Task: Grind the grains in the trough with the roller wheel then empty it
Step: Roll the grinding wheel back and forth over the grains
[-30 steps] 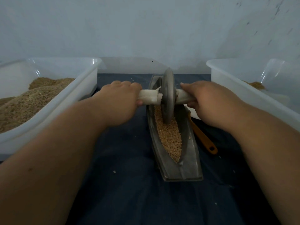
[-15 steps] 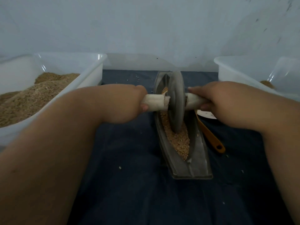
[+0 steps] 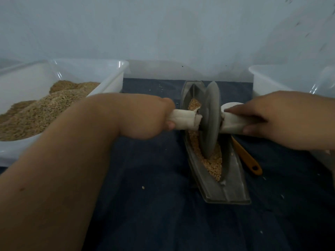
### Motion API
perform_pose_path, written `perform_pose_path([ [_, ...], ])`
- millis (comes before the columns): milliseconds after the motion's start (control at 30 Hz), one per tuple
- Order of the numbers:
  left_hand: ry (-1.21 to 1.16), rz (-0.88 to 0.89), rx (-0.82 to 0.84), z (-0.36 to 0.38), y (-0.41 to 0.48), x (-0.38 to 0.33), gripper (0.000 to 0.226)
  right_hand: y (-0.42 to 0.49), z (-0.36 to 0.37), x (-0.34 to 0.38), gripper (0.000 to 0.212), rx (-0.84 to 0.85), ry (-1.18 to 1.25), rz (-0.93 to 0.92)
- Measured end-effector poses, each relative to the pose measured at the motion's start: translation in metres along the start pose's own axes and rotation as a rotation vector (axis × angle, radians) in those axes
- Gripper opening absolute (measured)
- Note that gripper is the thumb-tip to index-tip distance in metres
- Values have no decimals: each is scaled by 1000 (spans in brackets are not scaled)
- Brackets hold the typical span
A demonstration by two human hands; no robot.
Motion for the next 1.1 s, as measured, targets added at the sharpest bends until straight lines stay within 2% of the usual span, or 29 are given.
perform_pose_path([
  [100,2,32,39,-6,-6,-2,25,-5,-5,2,45,111,33,-28],
  [267,-31,-9,1,0,0,0,22,-2,1,5,48,21,71,-3],
  [333,-24,-38,-89,6,8,1,24,7,5,7,50,-23,69,31],
  [400,72,-76,-260,14,17,1,29,22,13,6,66,-55,39,141],
  [467,176,-125,-405,21,24,0,36,32,23,6,74,-164,97,205],
  [567,228,-160,-490,26,31,1,42,34,31,4,65,-320,149,181],
  [633,238,-151,-498,26,32,1,43,32,33,2,57,-322,69,132],
  [767,178,-106,-384,19,23,0,38,23,21,6,25,-241,42,25],
  [867,41,-54,-128,7,7,1,27,6,6,7,17,-99,38,-40],
  [967,-10,-17,41,-4,-8,-3,23,-12,-10,8,26,74,-9,-27],
  [1033,-15,4,60,-7,-11,-6,22,-17,-14,7,31,137,-5,-7],
  [1100,-18,-5,60,-6,-9,-7,22,-15,-11,6,26,118,40,-9],
])
Point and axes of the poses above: each hand's wrist, its own y-axis towards the middle knuckle, its own z-axis out of the palm, x = y × z, the point moved 2 cm from there along y, towards the middle knuckle
